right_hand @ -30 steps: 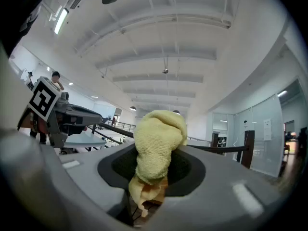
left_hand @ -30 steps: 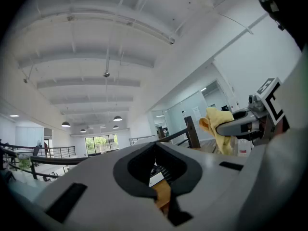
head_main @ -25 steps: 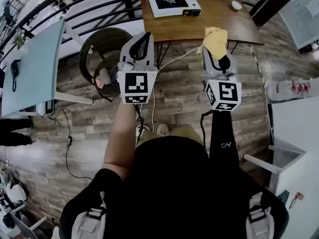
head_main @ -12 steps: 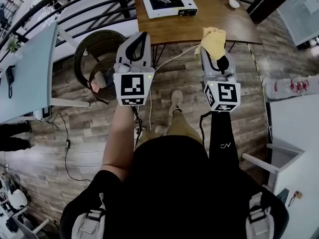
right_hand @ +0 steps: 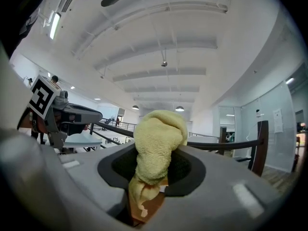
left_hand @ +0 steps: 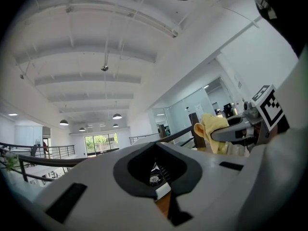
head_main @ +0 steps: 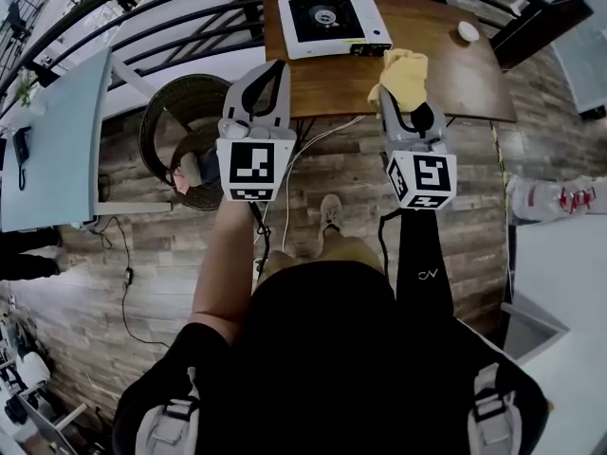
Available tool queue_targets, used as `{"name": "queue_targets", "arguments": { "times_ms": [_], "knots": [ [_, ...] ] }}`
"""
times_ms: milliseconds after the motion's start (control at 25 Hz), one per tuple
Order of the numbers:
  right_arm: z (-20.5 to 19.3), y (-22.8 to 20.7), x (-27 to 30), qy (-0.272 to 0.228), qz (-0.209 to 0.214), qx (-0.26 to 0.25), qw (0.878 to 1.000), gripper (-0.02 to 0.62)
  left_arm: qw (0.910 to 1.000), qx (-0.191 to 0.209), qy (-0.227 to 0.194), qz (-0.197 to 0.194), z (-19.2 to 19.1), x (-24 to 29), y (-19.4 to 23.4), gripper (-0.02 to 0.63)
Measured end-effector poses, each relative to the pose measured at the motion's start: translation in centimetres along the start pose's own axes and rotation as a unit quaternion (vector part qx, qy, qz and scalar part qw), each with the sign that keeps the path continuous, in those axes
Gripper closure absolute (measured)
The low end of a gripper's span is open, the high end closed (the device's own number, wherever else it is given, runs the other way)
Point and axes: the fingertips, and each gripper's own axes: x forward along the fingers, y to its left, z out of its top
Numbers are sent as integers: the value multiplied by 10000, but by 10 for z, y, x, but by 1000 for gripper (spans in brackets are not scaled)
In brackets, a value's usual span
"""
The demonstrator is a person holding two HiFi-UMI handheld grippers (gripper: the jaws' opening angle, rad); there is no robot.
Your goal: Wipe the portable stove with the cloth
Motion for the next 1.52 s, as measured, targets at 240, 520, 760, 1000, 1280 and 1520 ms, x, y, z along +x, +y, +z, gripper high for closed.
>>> {"name": "queue_targets", "arguments": {
  "times_ms": [240, 520, 760, 1000, 1280, 1520],
  "knots": [
    [-2, -49, 63, -63, 177, 53, 9998, 456, 9998, 45, -132, 110, 6, 73, 12, 598],
    [-12, -92, 116, -129, 351, 70, 9993, 456, 9993, 25, 13, 365, -7, 137, 23, 598],
    [-14, -114, 132, -174, 330, 96, 9993, 456, 9990, 46, -1, 451, -7, 157, 22, 598],
    [-17, -112, 147, -107, 395, 70, 9991, 456, 9989, 48, 41, 454, -13, 167, 32, 598],
    [-29, -111, 181, 93, 352, 67, 9993, 456, 9992, 143, 125, 355, -27, 189, 52, 598],
    [-39, -99, 234, 333, 363, -9, 9988, 454, 9996, 109, 180, 197, -48, 225, 91, 598]
  ]
}}
